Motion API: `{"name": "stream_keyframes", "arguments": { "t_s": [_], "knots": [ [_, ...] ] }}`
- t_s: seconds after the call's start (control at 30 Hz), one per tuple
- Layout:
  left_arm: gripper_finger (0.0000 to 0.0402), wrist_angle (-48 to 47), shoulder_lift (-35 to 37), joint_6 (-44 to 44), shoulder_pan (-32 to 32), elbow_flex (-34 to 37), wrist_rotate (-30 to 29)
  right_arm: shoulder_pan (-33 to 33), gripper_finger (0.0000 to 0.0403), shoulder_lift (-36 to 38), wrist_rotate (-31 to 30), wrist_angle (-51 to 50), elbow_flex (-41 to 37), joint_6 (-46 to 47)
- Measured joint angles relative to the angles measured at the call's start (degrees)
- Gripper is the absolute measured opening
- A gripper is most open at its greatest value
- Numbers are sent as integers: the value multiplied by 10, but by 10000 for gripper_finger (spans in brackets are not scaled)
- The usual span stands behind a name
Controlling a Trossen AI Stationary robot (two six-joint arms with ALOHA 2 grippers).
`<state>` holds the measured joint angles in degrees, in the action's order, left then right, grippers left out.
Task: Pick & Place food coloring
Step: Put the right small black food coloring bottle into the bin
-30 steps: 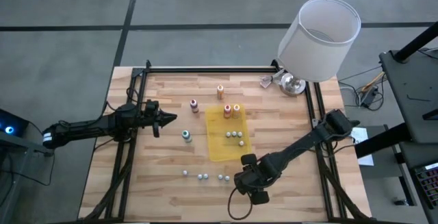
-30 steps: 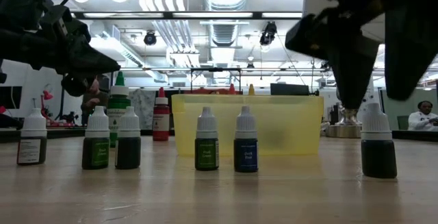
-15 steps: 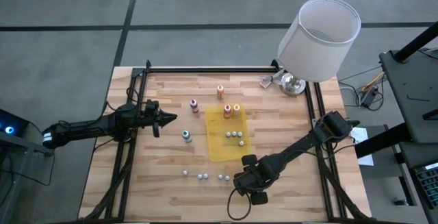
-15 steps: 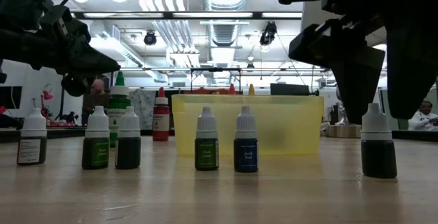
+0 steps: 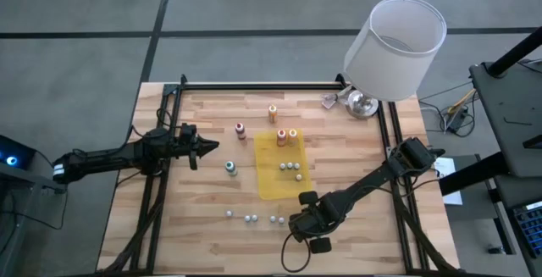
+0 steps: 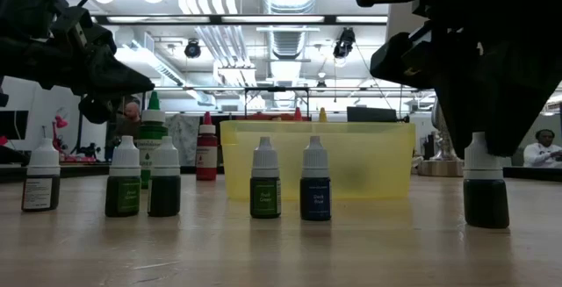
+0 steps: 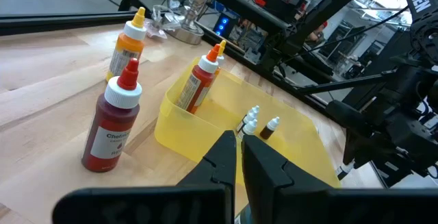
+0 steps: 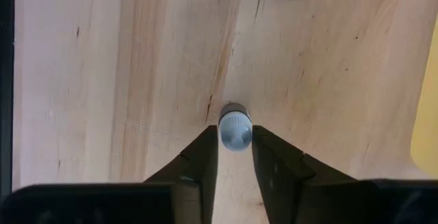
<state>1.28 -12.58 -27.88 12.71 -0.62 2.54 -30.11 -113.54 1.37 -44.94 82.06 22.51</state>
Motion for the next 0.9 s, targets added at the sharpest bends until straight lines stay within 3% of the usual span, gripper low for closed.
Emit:
{"name": "stream_keyframes", "arguments": {
  "t_s": [0.23,0.9],
  "knots": [
    [0,0,0,0,0,0,0,0,39,0,1,2,0,-2],
    [0,0,0,0,0,0,0,11,10,40,-3,-61,29,-7]
  ]
}}
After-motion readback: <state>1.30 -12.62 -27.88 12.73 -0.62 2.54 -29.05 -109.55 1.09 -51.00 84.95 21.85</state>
